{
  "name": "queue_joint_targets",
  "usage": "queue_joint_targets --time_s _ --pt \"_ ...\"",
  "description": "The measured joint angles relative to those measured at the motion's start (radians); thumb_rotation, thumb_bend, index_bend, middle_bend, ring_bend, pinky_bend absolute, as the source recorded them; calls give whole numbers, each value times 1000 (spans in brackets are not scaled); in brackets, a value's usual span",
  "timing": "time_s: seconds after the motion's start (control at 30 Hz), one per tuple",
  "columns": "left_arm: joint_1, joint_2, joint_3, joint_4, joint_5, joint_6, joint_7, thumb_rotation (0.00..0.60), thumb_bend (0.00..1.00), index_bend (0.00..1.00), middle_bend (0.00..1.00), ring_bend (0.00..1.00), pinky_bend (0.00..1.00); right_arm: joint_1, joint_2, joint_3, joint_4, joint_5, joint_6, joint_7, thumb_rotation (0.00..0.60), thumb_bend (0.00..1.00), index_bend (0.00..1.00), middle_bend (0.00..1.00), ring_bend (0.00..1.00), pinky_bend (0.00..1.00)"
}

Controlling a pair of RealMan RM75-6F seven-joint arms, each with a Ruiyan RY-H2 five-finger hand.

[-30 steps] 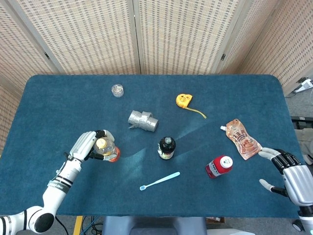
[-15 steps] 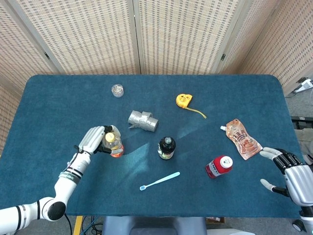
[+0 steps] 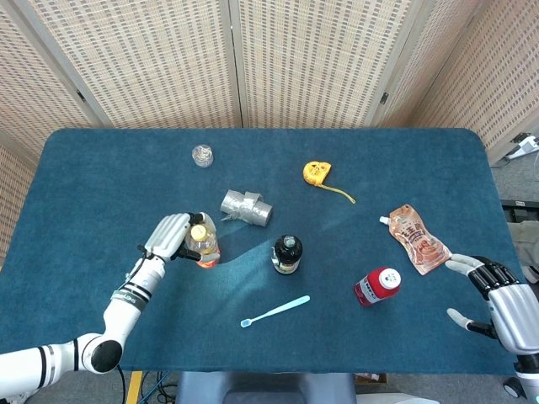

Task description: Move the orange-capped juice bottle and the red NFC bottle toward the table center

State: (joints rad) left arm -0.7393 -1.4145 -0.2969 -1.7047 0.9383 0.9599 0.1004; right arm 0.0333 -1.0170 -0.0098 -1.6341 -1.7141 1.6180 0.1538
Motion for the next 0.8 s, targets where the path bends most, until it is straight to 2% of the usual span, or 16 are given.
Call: queue_joint_targets --time_s 0.57,0.67,0.8 --pt "-54 -57 25 49 -18 18 102 600 60 514 521 367 378 -6 9 1 2 -6 19 24 600 31 300 248 202 290" --pt "-58 -59 28 54 -25 14 108 600 60 467 466 352 378 -5 10 1 3 -5 17 28 600 31 300 248 202 290" --pt "-60 -59 30 58 -27 11 106 600 60 315 343 304 379 -4 10 1 3 -3 13 28 600 31 300 248 202 290"
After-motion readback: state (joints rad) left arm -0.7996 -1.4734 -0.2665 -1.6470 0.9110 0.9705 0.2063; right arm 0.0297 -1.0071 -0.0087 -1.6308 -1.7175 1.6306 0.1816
